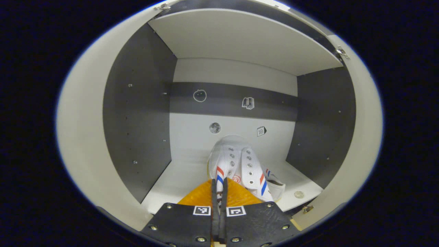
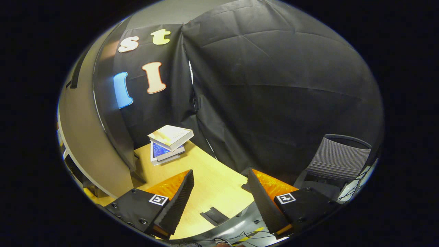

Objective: Grab one shoe with the right hand and put it into the shoe cabinet, grab the other shoe with the left hand and put it into the shoe cabinet; then close the right door with the right hand and the left door with the left hand.

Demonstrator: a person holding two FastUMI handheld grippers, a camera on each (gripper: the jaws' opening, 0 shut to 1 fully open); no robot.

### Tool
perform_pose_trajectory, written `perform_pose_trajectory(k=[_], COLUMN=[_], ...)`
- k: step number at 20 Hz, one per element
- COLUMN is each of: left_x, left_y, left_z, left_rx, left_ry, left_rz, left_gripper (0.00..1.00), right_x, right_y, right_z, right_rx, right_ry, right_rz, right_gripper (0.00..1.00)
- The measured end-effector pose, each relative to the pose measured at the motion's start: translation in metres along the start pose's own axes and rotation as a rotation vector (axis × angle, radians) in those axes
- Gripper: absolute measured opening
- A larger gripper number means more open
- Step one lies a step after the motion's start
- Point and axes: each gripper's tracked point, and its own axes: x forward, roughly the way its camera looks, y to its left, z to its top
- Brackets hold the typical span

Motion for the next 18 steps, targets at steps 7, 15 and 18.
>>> perform_pose_trajectory(k=[7,15,18], left_x=[0.004,0.015,0.007], left_y=[-0.002,-0.002,-0.007], left_z=[-0.009,-0.024,-0.015], left_rx=[0.024,0.021,0.028], left_ry=[0.078,0.121,0.084], left_rz=[0.016,0.012,0.0], left_gripper=[0.0,0.02,0.03], right_x=[0.003,0.009,0.013], right_y=[-0.018,-0.014,-0.007], right_z=[0.0,0.004,0.007], right_rx=[0.035,0.029,0.016], right_ry=[0.004,0.002,-0.001], right_rz=[-0.081,-0.076,-0.049], right_gripper=[0.99,0.99,0.99])
